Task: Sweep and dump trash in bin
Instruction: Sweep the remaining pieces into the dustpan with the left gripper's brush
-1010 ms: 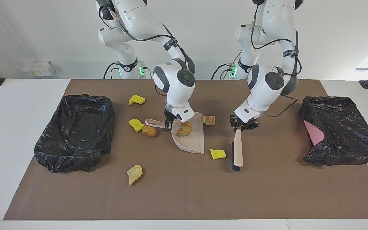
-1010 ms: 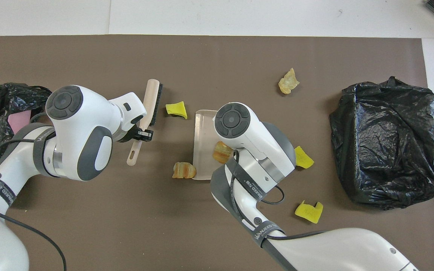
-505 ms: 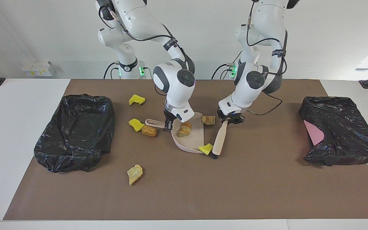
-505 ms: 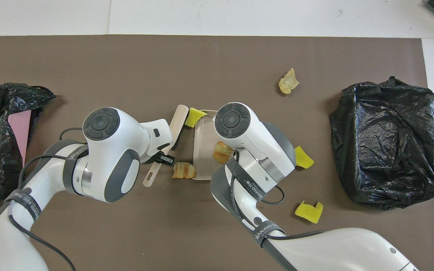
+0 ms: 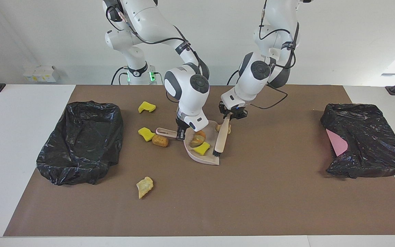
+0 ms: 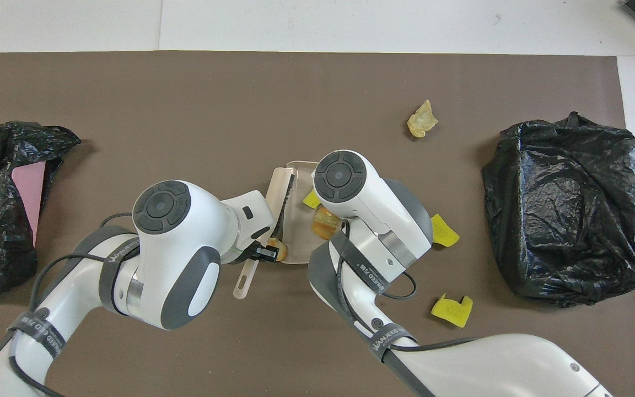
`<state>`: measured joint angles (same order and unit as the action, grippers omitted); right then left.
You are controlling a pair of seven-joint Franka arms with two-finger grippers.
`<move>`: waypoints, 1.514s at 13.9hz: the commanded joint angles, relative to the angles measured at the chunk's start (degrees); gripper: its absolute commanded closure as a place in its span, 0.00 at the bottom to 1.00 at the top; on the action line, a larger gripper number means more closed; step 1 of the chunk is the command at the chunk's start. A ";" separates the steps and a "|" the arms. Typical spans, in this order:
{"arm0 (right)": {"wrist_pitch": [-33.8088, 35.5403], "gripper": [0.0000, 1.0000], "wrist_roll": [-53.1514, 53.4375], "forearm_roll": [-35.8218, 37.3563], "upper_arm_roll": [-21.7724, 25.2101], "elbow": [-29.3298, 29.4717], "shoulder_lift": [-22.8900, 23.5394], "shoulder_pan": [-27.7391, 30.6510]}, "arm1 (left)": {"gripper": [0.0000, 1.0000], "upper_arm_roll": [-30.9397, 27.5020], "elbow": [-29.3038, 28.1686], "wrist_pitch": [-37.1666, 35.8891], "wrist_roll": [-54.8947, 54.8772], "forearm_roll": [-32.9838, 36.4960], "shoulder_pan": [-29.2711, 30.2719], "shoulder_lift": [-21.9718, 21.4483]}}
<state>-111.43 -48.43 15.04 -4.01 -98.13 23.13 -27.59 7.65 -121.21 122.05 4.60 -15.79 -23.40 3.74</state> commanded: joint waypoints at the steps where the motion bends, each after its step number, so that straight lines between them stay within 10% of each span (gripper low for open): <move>1: 0.16 1.00 -1.84 1.48 -0.47 -1.19 -0.37 0.69 | 1.00 -0.45 -2.19 -3.56 8.19 -1.00 1.07 -4.69; 9: -1.33 1.00 -5.71 2.36 -0.38 -1.54 -0.46 0.60 | 1.00 0.17 -17.48 0.01 38.25 -0.64 -2.52 -14.90; 21: -1.33 1.00 -5.97 2.36 -0.38 -1.63 -0.46 0.60 | 1.00 0.96 -14.76 32.34 43.30 -3.98 -13.68 -3.48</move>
<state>-111.88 -52.33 16.17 -3.97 -98.20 23.13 -27.50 9.09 -137.45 149.43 48.65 -17.53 -34.61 -1.38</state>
